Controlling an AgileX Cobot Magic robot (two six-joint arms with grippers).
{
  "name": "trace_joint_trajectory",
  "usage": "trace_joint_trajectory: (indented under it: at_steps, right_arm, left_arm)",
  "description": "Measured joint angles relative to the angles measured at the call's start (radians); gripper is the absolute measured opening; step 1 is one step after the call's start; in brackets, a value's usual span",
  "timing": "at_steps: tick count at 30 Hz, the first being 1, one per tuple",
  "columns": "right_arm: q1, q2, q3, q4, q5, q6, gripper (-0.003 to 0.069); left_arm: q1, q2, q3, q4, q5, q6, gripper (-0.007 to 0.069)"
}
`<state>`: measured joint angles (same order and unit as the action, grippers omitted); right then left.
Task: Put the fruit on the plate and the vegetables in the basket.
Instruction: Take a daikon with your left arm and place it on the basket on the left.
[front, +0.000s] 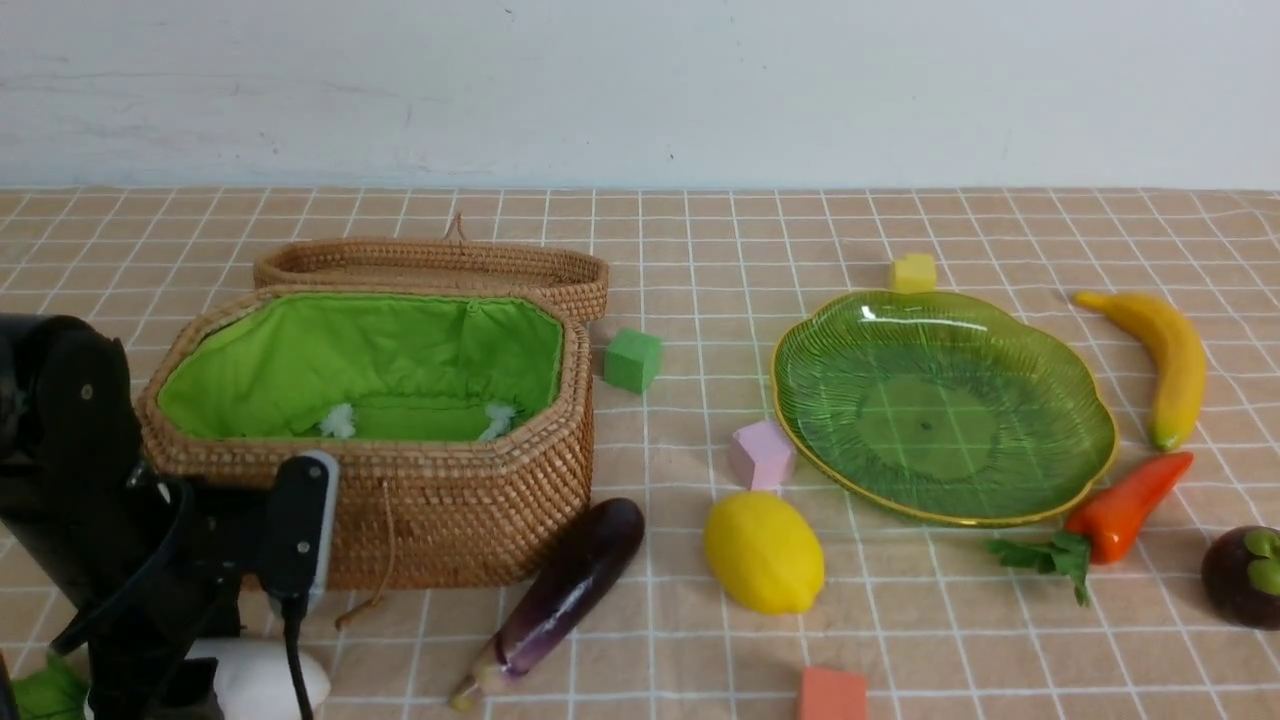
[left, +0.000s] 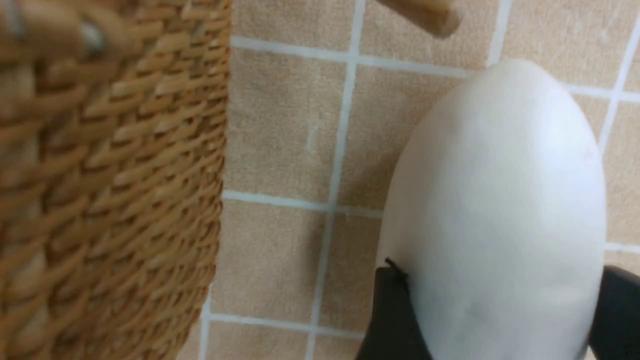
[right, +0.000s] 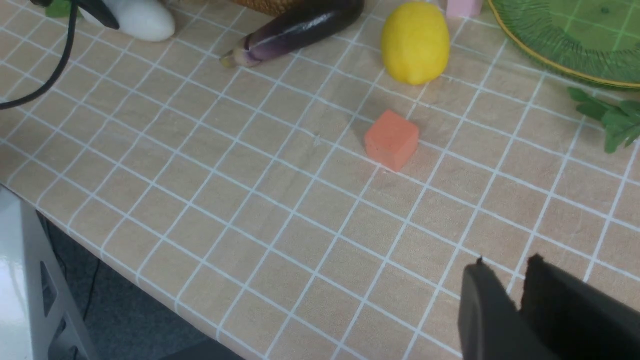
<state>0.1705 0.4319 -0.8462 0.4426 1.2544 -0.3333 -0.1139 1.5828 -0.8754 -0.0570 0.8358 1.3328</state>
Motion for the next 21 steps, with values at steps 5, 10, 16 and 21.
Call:
trace_joint_trajectory:
  at_steps: [5, 10, 16, 21]
  right_arm:
    - [0.000, 0.000, 0.000, 0.000, 0.000, 0.000, 0.0141]
    - [0.000, 0.000, 0.000, 0.000, 0.000, 0.000, 0.0142]
    - [0.000, 0.000, 0.000, 0.000, -0.003, 0.000, 0.0145]
    - [0.000, 0.000, 0.000, 0.006, -0.026, 0.000, 0.0151]
  left_arm:
    - [0.001, 0.028, 0.023, -0.068, 0.013, -0.001, 0.0567]
    - [0.001, 0.050, 0.064, -0.079, -0.024, -0.001, 0.0582]
    - [0.001, 0.044, 0.087, -0.072, -0.062, -0.077, 0.0519]
    - [0.001, -0.035, 0.088, -0.089, 0.053, -0.185, 0.0519]
